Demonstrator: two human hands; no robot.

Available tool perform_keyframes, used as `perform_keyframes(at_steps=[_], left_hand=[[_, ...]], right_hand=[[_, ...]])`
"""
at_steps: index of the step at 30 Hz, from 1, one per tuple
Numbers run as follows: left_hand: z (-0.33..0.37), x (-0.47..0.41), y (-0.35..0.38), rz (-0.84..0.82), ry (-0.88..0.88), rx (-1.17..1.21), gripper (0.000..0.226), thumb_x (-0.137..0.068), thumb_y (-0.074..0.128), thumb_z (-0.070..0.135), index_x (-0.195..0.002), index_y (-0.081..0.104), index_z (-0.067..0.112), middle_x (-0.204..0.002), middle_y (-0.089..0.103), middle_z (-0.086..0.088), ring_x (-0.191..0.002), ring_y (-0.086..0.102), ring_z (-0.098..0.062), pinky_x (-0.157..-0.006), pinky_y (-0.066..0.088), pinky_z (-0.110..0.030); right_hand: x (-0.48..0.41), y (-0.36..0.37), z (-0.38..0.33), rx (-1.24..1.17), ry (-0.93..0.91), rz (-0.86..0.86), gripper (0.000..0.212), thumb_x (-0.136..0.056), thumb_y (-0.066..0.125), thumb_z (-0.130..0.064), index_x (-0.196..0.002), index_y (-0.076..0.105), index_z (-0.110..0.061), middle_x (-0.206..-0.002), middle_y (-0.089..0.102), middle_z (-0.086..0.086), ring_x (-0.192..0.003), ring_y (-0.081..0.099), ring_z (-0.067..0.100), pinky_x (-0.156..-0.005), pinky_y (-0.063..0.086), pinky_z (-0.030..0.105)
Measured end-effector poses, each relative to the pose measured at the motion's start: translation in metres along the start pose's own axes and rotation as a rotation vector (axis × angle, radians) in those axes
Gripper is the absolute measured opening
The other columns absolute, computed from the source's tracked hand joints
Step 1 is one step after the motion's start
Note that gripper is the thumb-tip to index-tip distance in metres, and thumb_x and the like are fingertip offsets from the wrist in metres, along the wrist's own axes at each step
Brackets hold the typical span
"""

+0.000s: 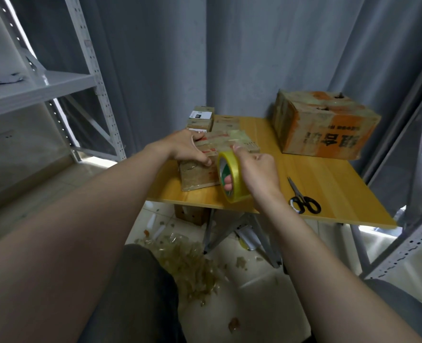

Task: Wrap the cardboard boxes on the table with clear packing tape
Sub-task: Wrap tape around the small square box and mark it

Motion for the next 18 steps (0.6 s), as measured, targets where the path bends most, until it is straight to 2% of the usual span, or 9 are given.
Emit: perform_keyframes(at_steps=[3,8,18], left_hand=[[-0.001,-0.002,0.001,-0.005,0.005,-0.004,0.111,-0.067,0.090,0.055,-0.160,0.037,0.026,-0.158,0.046,0.001,-0.140,0.046,-0.024,-0.111,0.040,-0.033],[-0.001,-0.005,-0.002,-0.024,0.005,-0.010,0.110,-0.069,0.090,0.054,-0.160,0.036,0.025,-0.157,0.046,0.000,-0.140,0.047,-0.025,-0.110,0.040,-0.033],[0.000,0.000,0.000,-0.011,0.035,0.022,0.107,-0.070,0.090,0.052,-0.159,0.038,0.022,-0.157,0.046,-0.001,-0.140,0.046,-0.024,-0.108,0.039,-0.032]], right_hand=[[0.002,0.000,0.009,0.028,0.036,-0.003,0.045,-0.104,0.058,-0.043,-0.088,0.071,-0.003,-0.066,0.074,0.016,-0.056,0.073,0.030,-0.062,0.065,0.043],[0.002,0.001,0.014,0.056,0.032,0.011,0.039,-0.104,0.057,-0.044,-0.087,0.067,-0.010,-0.067,0.075,0.014,-0.062,0.076,0.033,-0.070,0.065,0.049],[-0.001,0.007,0.029,0.097,0.077,0.011,0.040,-0.104,0.055,-0.045,-0.088,0.066,-0.010,-0.067,0.075,0.012,-0.062,0.076,0.030,-0.076,0.065,0.051]])
Point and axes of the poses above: each hand's wrist, its own x-axis away from the middle knuckle, its own y-axis out of the palm, z = x × y, the point moved 1 cm from there along -x, towards the middle knuckle
